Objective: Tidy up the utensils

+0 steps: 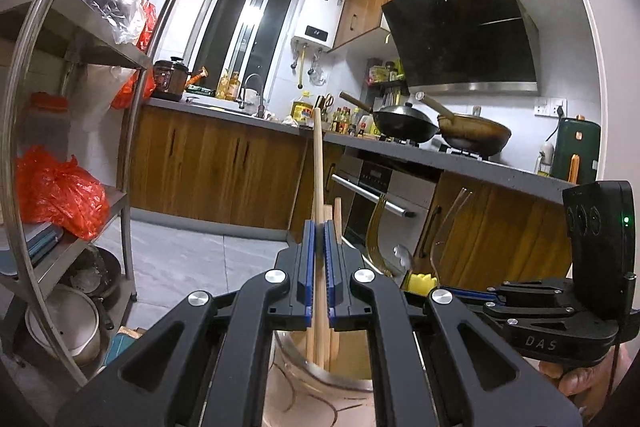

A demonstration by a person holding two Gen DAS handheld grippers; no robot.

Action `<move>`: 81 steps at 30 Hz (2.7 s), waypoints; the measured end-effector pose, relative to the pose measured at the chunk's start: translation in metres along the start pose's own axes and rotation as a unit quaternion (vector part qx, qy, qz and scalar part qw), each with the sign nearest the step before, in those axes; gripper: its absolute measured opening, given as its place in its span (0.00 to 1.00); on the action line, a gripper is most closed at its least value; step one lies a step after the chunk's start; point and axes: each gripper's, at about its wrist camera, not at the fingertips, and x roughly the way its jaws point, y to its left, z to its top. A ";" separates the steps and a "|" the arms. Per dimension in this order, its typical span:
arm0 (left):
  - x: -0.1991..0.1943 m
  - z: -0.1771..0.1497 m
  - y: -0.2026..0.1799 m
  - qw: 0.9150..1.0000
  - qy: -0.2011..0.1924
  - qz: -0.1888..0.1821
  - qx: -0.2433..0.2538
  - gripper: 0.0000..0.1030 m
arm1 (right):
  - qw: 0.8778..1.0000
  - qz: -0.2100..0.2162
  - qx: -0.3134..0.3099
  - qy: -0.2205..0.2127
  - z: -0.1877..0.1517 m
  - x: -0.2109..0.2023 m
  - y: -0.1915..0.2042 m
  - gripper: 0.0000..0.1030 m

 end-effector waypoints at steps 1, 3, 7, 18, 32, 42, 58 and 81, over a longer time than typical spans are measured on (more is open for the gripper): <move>0.001 -0.002 -0.001 1.000 0.004 0.001 0.001 0.04 | 1.000 0.001 0.001 0.002 -0.001 0.002 0.000 0.06; 0.004 -0.004 -0.002 1.000 0.014 0.004 0.004 0.04 | 1.000 0.000 0.002 0.008 -0.003 0.005 -0.001 0.06; 0.009 -0.009 -0.005 1.000 0.027 0.010 0.011 0.04 | 1.000 0.000 0.006 0.016 -0.006 0.011 -0.002 0.06; 0.016 -0.015 -0.011 0.998 0.041 0.028 0.037 0.04 | 0.999 -0.005 0.018 0.027 -0.009 0.018 -0.006 0.06; 0.016 -0.016 -0.019 0.996 0.038 0.042 0.062 0.43 | 0.999 -0.019 0.013 0.037 -0.011 0.020 -0.001 0.06; 0.005 -0.010 -0.017 0.997 0.025 0.043 0.061 0.51 | 0.999 0.003 0.029 0.014 -0.007 0.010 -0.004 0.08; -0.036 0.005 -0.013 0.998 0.018 0.043 0.042 0.94 | 0.995 0.012 0.030 -0.096 0.000 -0.057 0.008 0.62; -0.093 -0.058 -0.026 0.997 0.021 0.060 0.044 0.95 | 0.986 -0.083 0.046 -0.138 -0.092 -0.073 0.029 0.91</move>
